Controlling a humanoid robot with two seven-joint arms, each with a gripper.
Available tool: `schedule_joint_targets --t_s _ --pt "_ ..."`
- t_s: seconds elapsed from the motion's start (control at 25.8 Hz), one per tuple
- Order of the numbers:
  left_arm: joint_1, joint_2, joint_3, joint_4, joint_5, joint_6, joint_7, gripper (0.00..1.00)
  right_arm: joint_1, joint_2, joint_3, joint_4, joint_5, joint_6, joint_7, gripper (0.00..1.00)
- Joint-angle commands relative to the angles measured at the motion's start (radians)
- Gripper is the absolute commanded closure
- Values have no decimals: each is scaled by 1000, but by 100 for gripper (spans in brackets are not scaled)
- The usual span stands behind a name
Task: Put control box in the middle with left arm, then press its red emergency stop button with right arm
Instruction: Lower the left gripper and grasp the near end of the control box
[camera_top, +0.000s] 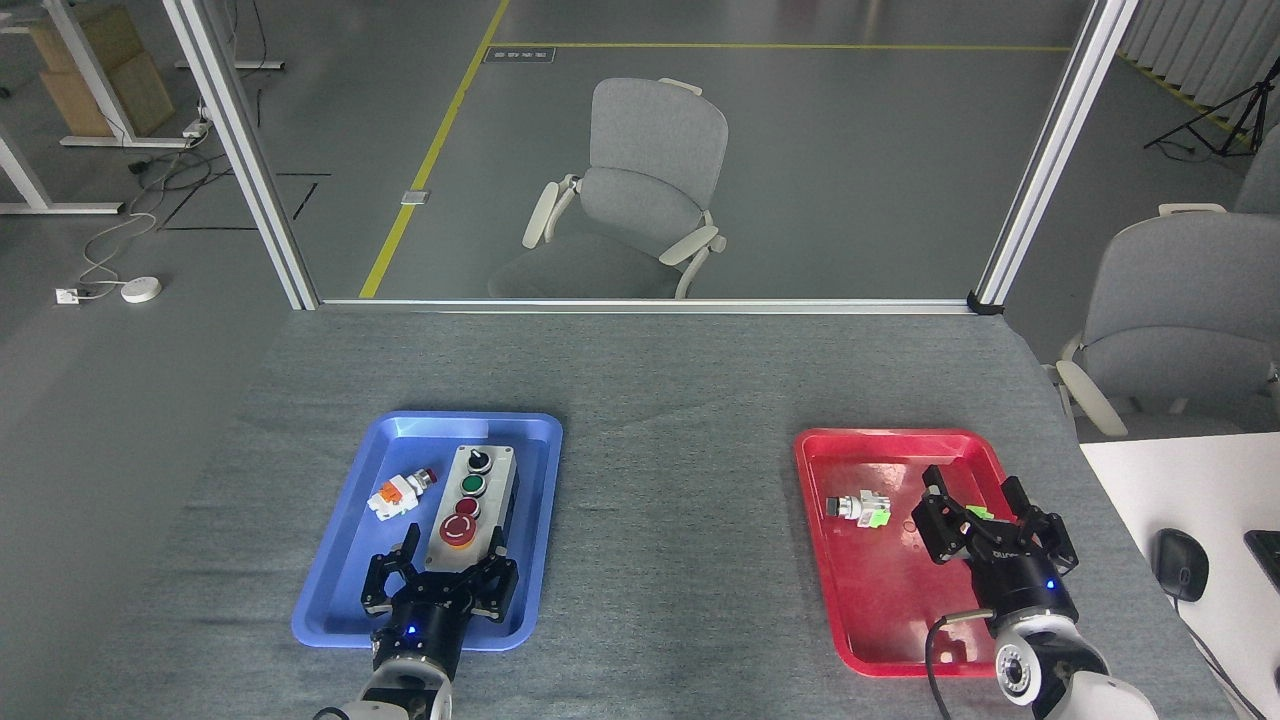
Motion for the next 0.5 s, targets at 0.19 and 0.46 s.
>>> schedule_joint_targets --t_s 0.19,0.46 --pt "-26 -15 0 82 0 -17 16 2 0 1 0 0 0 1 0 0" --pt "-69 -40 0 206 2 -27 59 2 0 1 0 0 0 1 0 0"
